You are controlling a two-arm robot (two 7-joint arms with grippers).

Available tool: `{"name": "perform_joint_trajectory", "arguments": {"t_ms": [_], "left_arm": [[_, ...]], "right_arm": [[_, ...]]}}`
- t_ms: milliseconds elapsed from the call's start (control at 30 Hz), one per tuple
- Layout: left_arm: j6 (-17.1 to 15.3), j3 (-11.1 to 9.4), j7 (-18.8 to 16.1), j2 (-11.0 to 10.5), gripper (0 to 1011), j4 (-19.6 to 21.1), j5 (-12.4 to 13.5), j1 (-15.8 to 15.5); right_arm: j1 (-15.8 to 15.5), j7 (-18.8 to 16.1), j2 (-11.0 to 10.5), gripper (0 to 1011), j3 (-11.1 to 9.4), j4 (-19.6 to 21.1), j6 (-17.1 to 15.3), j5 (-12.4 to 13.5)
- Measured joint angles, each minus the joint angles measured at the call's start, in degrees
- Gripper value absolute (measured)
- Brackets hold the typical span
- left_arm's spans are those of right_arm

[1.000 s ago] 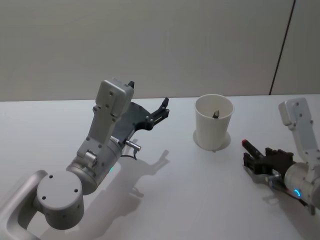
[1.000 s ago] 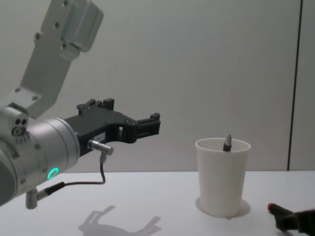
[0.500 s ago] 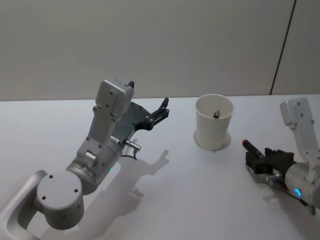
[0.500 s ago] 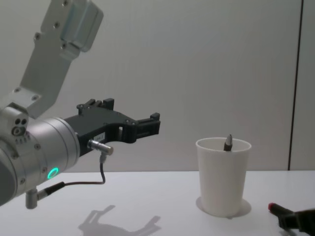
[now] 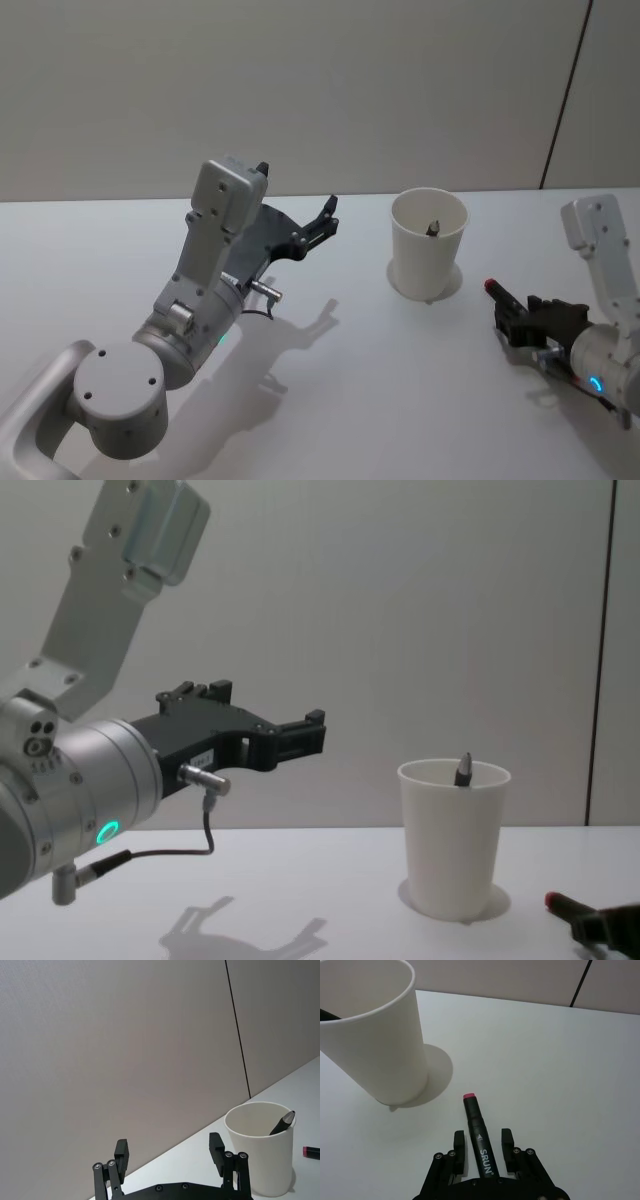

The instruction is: Place the pen into the pen holder.

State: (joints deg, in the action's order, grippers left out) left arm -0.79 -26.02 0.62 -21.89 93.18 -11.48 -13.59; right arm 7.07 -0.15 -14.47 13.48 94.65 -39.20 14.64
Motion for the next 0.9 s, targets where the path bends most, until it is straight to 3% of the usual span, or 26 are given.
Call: {"name": "perform_joint_trajectory", "arguments": {"t_ms": [633, 900], "left_arm": [[0.0, 0.0, 0.0, 0.0, 1001, 0.0, 0.0, 0.0], [0.0, 0.0, 0.0, 0.0, 1001, 0.0, 0.0, 0.0]], "right_arm": [[0.3, -0.02, 0.69, 310, -0.38, -0.52, 0.06, 0.35], [0.11, -0.96, 0.72, 260, -0.33, -0.65, 1.47, -0.25]]}}
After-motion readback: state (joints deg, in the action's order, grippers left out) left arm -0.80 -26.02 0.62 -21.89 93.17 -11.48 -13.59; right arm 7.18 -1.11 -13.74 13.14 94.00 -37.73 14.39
